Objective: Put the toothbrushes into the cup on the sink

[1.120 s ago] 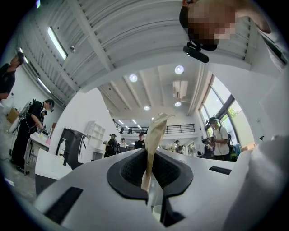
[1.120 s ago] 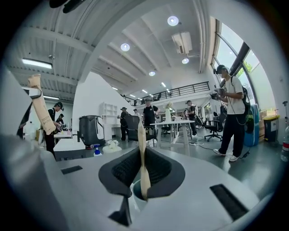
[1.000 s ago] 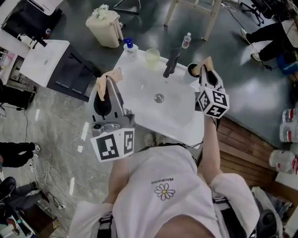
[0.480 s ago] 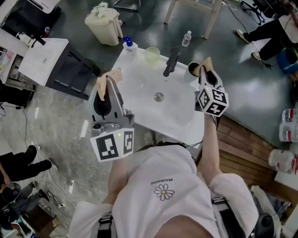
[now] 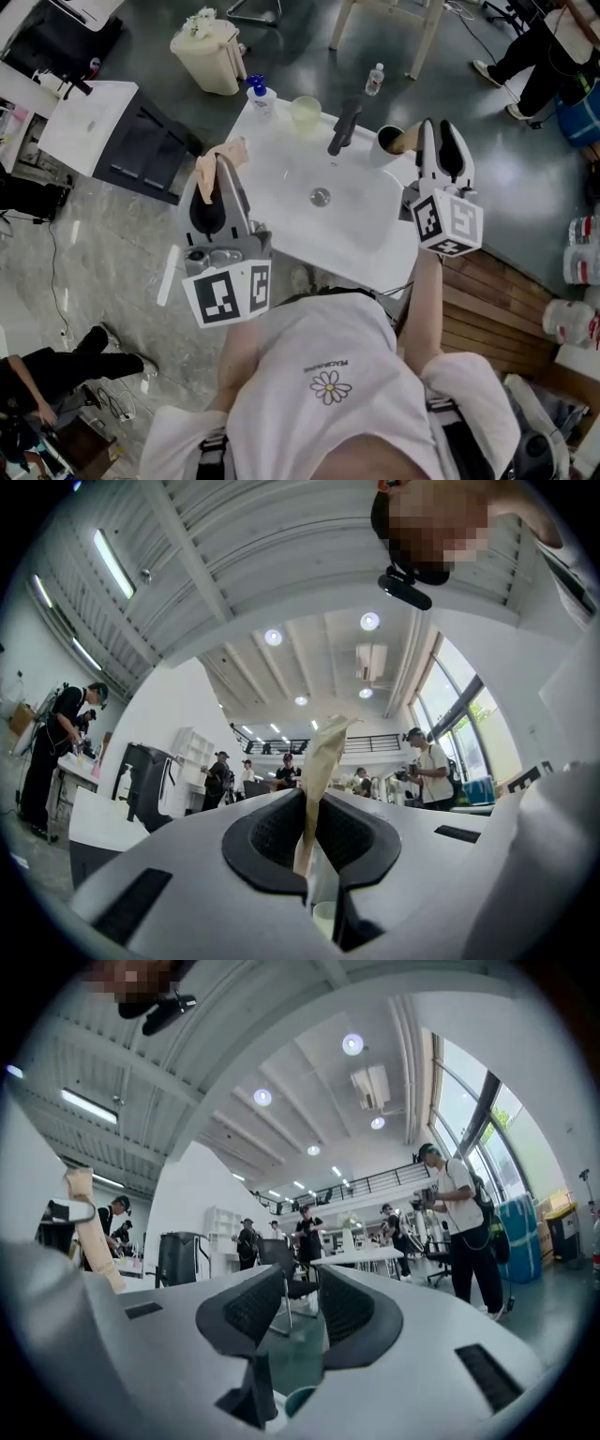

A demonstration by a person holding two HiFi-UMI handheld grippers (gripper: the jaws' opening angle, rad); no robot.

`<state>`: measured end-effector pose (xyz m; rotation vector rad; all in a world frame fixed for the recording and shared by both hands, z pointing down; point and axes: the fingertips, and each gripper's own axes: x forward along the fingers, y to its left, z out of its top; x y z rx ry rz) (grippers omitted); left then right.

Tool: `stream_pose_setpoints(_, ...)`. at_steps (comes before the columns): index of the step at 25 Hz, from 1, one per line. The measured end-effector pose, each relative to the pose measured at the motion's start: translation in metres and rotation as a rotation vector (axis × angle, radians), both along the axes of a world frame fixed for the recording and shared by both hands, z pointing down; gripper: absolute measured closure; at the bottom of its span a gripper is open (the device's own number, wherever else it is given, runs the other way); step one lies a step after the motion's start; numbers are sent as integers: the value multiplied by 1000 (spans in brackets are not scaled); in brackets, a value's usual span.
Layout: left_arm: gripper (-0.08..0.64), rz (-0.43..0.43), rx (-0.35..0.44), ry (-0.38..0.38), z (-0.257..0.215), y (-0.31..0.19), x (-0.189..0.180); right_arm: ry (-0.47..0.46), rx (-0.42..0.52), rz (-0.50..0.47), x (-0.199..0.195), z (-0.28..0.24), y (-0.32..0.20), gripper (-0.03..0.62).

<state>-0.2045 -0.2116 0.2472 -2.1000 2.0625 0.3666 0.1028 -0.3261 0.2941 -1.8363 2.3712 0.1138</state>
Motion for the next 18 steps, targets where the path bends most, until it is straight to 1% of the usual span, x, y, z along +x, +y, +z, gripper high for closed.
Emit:
stream_pose_setpoints(2,526,4,4,3,-1,1,1,2,93,-29,-13,-32,24,499)
stream_pose_setpoints(4,526,10,8,7,-1,2,2,8,166,-80,-32,-54,49,500)
stream_pose_setpoints(5,526,14,10,9,-2,2,4,7,192,-108,-43,-60,60,506)
stream_pose_setpoints(7,526,25,14,12,-3,2,7,3,224,-150,-62,-62,76,538)
stream_pose_setpoints(9,526,39,15,11,-2,2,12,2,222,-167,-76,-53,84,560)
stream_pose_setpoints(12,526,57,17,8,1,4,21,-14,172,-193,-90,-35,91,576)
stream_pose_setpoints(15,526,72,12,3,4,6,28,-15,133,-216,-100,-25,96,580)
stream_pose_setpoints(18,526,80,6,0,7,6,31,-21,124,-229,-103,-22,98,580)
